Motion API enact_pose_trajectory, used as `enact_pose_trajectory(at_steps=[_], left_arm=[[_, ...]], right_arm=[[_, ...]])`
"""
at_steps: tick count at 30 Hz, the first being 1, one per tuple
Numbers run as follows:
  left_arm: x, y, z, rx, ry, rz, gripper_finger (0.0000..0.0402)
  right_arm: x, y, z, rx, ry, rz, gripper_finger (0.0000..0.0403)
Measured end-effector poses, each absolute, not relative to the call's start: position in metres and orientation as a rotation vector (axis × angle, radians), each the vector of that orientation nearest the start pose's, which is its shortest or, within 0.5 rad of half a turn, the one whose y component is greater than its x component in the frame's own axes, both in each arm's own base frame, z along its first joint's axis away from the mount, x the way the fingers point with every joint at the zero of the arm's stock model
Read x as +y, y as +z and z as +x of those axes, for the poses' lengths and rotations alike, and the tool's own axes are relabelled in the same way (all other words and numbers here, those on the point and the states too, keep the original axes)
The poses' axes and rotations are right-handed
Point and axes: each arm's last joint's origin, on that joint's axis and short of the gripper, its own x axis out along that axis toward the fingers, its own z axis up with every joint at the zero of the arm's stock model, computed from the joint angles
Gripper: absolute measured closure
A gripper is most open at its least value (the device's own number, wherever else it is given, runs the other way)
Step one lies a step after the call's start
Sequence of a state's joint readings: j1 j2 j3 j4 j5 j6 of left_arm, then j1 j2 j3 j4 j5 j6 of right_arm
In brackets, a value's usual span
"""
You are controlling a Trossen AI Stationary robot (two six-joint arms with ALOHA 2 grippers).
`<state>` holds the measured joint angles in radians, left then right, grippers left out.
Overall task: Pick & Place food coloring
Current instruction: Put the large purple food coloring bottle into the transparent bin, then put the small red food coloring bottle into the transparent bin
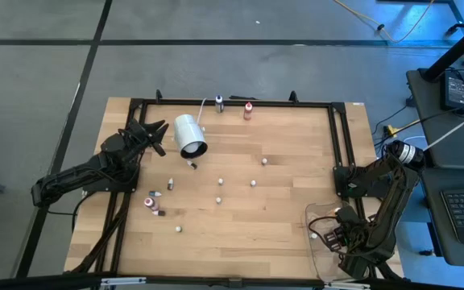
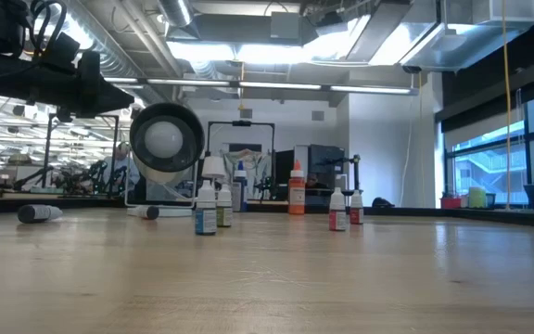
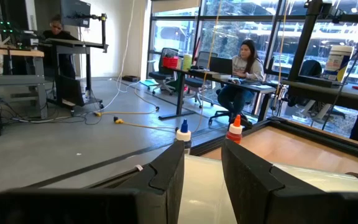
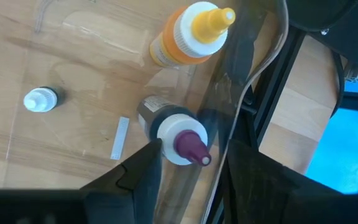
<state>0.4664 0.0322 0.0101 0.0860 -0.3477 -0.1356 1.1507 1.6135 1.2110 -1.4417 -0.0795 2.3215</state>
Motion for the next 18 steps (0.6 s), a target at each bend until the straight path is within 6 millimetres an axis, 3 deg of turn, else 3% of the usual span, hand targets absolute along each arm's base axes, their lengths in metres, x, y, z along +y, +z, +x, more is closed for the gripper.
enact_pose_trajectory(at_steps=[6,14,18], left_arm=[[0.052,0.173,0.082,-0.120,0.808,-0.124,0.0297],[0.052,0.173,0.082,-0.120,0.807,-0.124,0.0297],[0.052,0.173,0.082,-0.120,0.807,-0.124,0.0297]], right_arm=[[0.231,0.236,0.101,1.391,-1.151,0.684,0.0216],[0.226,0.265,0.108,1.403,-1.121,0.679,0.0216],[0.220,0.278,0.124,1.247,-0.997,0.674,0.0216]])
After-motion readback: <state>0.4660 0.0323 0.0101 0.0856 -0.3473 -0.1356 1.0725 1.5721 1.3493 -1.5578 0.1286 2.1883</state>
